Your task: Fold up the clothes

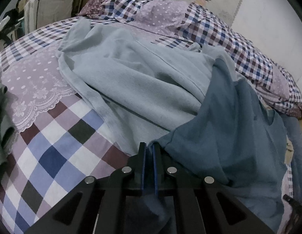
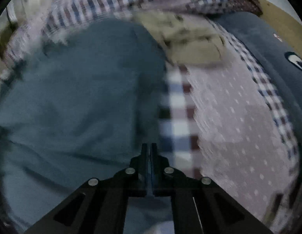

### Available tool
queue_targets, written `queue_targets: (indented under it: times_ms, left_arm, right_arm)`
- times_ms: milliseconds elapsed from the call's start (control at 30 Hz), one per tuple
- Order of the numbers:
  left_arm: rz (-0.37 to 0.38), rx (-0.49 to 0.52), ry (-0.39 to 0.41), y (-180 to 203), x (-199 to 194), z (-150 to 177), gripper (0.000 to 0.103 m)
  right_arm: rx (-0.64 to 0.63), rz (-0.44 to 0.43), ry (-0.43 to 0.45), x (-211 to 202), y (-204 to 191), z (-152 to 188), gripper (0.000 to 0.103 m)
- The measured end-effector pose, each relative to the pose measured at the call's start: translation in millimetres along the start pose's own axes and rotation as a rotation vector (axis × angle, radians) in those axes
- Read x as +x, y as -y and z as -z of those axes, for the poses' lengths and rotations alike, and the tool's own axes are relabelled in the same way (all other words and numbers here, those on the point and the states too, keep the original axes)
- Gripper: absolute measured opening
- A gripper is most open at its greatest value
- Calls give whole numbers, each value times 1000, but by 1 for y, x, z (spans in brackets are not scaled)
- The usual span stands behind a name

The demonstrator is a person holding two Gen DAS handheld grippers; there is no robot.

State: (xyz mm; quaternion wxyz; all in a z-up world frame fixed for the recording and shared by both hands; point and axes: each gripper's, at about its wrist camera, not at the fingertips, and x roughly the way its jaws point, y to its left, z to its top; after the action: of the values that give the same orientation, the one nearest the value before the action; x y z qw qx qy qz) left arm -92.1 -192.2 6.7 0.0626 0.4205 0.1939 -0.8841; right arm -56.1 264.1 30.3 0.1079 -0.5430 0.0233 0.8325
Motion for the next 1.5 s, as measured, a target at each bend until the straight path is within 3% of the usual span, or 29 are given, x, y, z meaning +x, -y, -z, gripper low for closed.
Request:
queue_targets:
  times_ms: [67,167,300,367,400,433,600,733,867,1000,1033,1067,1100,1300,1367,1500]
  left_arm:
    - [4,-4,-8,-1,-1,0,4]
    - [17,-23,-23,-5,-2,-2,6]
    - [41,-56,-35,-10,-3,-3,7]
    - [49,-56,-40,-10,-3,-3,8]
    - [53,-55,-43,-10,-3,-2,8]
    - [59,-55,-45,-10,-3,-3,8]
    - [90,-62,-55,-14,-3,-5,8]
    - [110,-53,-53,-15,-2,-6,7]
    - [130,-47,-52,-18,0,-8,5]
    - [151,-74,-60,-21,2,-10,4]
    - [155,-82,-62,-21,3,-11,4]
    - [158,-91,-64,-21,4,-11,4]
    - [162,-101,-63,-22,5,-11,3]
    - [189,-113,60,-19,-18,-16,2]
    - [180,-109,54,-18,-17,-17,2]
    - [152,-95,-48,-17,6,-16,3]
  right_arm:
    - [20,15,-43,4,3,2,1]
    - [32,6,-3,-17,-7,-6,5]
    - [-58,-149,65,-40,-76,-49,10]
    - [-103,-227,99,-52,-111,-71,25]
    - [-126,-266,115,-58,-128,-82,39]
    - [-149,-305,132,-64,-145,-93,42]
    - [-260,-495,203,-88,-234,-148,44]
    - [-291,-605,122,-56,-303,-190,44]
    - [-360,-530,64,-21,-362,-213,44]
    - [-410,-484,14,6,-393,-222,43]
    - [-415,-462,10,11,-398,-223,38]
    - [-418,-441,9,16,-403,-226,27]
    - [-412,-424,16,19,-406,-231,2]
    - [-422,-377,187,-9,-427,-261,1]
    - [-465,-333,171,1,-440,-263,1]
    - [-522,-234,59,39,-457,-258,5]
